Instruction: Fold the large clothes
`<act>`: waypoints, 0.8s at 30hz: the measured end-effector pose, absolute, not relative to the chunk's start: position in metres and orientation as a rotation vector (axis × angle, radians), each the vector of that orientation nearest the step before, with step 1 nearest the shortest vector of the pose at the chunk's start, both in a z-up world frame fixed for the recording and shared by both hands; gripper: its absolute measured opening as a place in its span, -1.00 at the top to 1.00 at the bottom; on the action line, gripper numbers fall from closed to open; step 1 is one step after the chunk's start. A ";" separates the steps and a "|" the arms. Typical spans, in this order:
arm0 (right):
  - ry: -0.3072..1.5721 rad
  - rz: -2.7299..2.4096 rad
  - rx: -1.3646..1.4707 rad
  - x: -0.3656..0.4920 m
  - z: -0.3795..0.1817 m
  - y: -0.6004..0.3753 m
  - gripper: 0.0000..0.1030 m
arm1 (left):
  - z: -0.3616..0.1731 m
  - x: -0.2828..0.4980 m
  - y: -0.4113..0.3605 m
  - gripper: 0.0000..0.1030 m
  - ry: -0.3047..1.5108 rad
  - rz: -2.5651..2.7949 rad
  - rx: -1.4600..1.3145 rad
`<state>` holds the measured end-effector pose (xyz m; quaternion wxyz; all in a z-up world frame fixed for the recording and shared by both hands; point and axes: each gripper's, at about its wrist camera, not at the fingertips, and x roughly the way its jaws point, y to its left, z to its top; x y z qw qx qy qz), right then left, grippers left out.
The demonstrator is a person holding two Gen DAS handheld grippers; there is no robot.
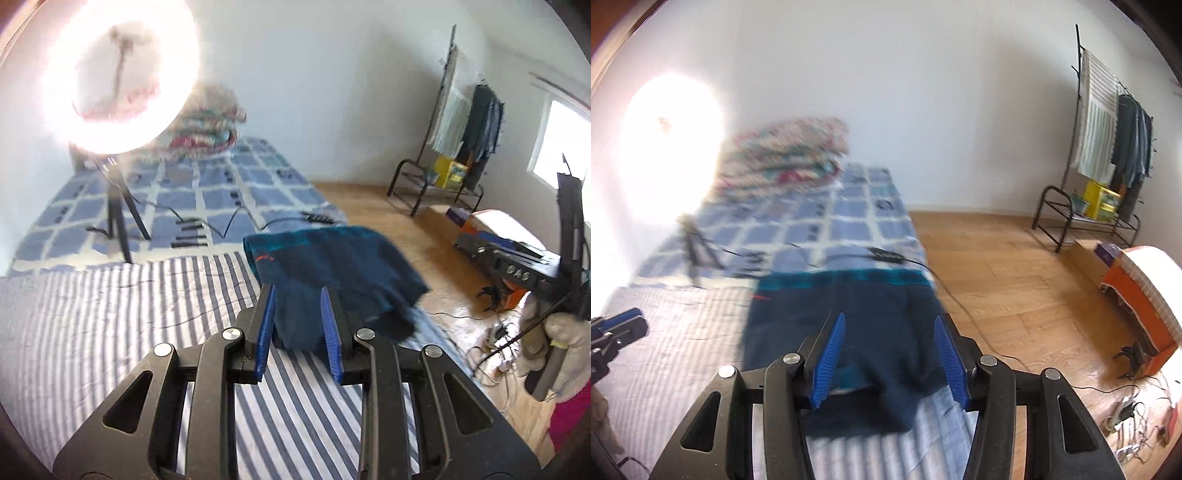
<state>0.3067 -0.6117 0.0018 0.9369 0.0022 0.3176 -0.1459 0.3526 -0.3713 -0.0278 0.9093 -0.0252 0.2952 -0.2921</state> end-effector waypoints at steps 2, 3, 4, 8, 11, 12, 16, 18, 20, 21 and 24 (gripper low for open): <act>0.628 -0.272 -0.003 0.278 0.026 -0.585 0.00 | 0.001 0.314 -0.353 0.51 0.576 -0.615 -0.031; 0.615 -0.260 -0.012 0.261 0.038 -0.571 0.00 | 0.014 0.295 -0.342 0.51 0.559 -0.622 -0.026; 0.600 -0.252 -0.022 0.247 0.049 -0.561 0.00 | 0.023 0.279 -0.334 0.51 0.546 -0.628 -0.016; 0.537 -0.207 -0.009 0.180 0.092 -0.518 0.00 | 0.066 0.209 -0.290 0.51 0.509 -0.655 -0.026; 0.508 -0.185 -0.017 0.125 0.125 -0.488 0.00 | 0.097 0.159 -0.254 0.51 0.473 -0.666 -0.040; 0.495 -0.177 -0.029 0.107 0.137 -0.478 0.00 | 0.108 0.141 -0.241 0.51 0.453 -0.665 -0.037; 0.462 -0.164 -0.064 0.046 0.167 -0.443 0.00 | 0.138 0.083 -0.201 0.51 0.391 -0.667 -0.028; 0.452 -0.170 -0.069 0.016 0.176 -0.427 -0.03 | 0.145 0.060 -0.185 0.51 0.387 -0.671 -0.033; 0.452 -0.169 -0.069 -0.006 0.179 -0.415 -0.06 | 0.145 0.037 -0.172 0.51 0.383 -0.668 -0.032; 0.455 -0.171 -0.078 -0.018 0.179 -0.408 -0.07 | 0.143 0.026 -0.167 0.51 0.381 -0.664 -0.029; 0.465 -0.173 -0.085 -0.039 0.170 -0.391 -0.08 | 0.131 0.005 -0.161 0.51 0.394 -0.666 -0.023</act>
